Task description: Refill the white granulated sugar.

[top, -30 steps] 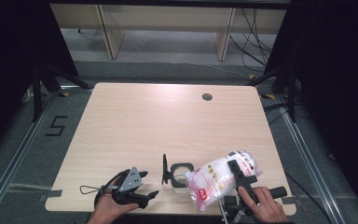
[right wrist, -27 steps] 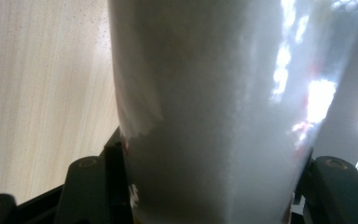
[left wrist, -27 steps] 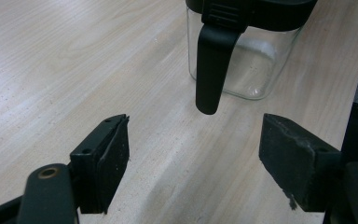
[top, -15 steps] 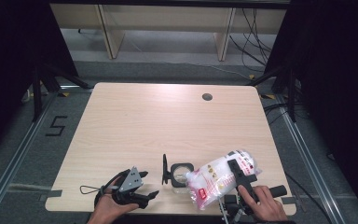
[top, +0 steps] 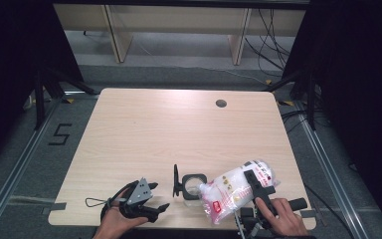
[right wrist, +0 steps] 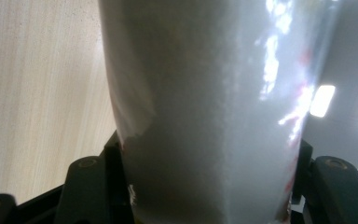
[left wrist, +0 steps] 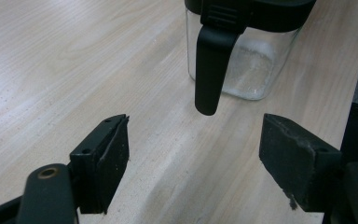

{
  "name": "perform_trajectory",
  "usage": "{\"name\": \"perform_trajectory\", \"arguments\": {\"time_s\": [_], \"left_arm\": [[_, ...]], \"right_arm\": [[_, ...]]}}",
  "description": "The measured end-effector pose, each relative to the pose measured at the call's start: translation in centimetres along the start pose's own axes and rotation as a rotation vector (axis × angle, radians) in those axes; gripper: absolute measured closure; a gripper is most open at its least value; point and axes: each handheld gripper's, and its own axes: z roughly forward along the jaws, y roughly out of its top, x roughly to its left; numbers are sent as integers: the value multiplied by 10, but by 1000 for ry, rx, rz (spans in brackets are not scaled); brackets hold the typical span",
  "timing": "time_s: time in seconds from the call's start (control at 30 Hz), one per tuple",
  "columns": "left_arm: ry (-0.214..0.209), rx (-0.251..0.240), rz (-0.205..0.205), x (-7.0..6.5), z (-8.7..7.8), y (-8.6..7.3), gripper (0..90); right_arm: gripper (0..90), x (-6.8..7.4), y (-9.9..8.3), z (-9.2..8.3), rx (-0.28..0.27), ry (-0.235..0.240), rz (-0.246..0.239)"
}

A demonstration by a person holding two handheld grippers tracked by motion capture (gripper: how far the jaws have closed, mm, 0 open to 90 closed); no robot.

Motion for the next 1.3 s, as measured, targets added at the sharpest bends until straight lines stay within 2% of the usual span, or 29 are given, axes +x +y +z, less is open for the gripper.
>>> {"name": "perform_trajectory", "arguments": {"time_s": [0.03,0.07,0.1,0.17,0.2,0.23,0.27,0.3,0.37,0.4,0.43,0.47,0.5,0.57,0.6,0.63,0.67,0.77,0.83,0.87,0.9,0.93,1.3], "left_arm": [[0,0,0,0,0,0,239],[21,-3,14,0,-1,0,239],[-4,-2,3,0,-1,1,239],[-3,0,6,0,-1,1,239],[23,3,26,1,-1,0,238],[23,3,26,1,-1,0,239],[4,7,22,1,-2,1,239],[4,7,22,1,-2,1,238],[-3,5,13,1,-1,1,239],[11,-12,-1,-1,0,0,238],[10,-12,12,0,0,0,239],[-1,9,28,2,-2,1,239],[-3,6,14,1,-1,1,239],[-3,5,14,1,-1,1,239],[-4,2,9,1,-1,1,239],[4,8,21,1,-2,1,239],[-2,-5,2,0,0,1,239],[-3,-6,-2,0,-1,1,239],[-1,-5,4,0,-1,1,238],[2,-6,36,2,-1,1,239],[1,-5,35,2,-1,1,239],[-4,-7,-2,0,0,1,238],[4,-7,3,0,-1,1,238]], "right_arm": [[405,0,0,0,0,0,0],[405,0,0,0,-1,1,2],[405,-1,0,0,-3,1,-2],[405,-1,-1,0,-10,-7,1],[405,-1,-1,-1,-3,1,5],[405,-1,-1,-1,-3,1,5],[405,1,-2,0,2,2,36],[405,1,-2,0,2,2,36],[405,1,-2,0,4,3,33],[405,1,-2,-1,7,3,32],[405,1,-2,-1,7,3,23],[405,-2,-2,0,-1,0,-11],[405,2,-2,-1,8,5,34],[405,2,-2,0,6,6,30],[405,0,-1,0,-3,3,2],[405,0,-1,0,-3,3,2],[405,1,-2,1,-9,7,9],[405,1,-2,1,-4,5,7],[405,2,-2,1,-3,9,23],[405,1,-2,1,-9,6,9],[405,1,-2,1,-9,6,9],[405,1,-1,0,-4,5,7],[405,1,-1,0,-10,1,4]]}}
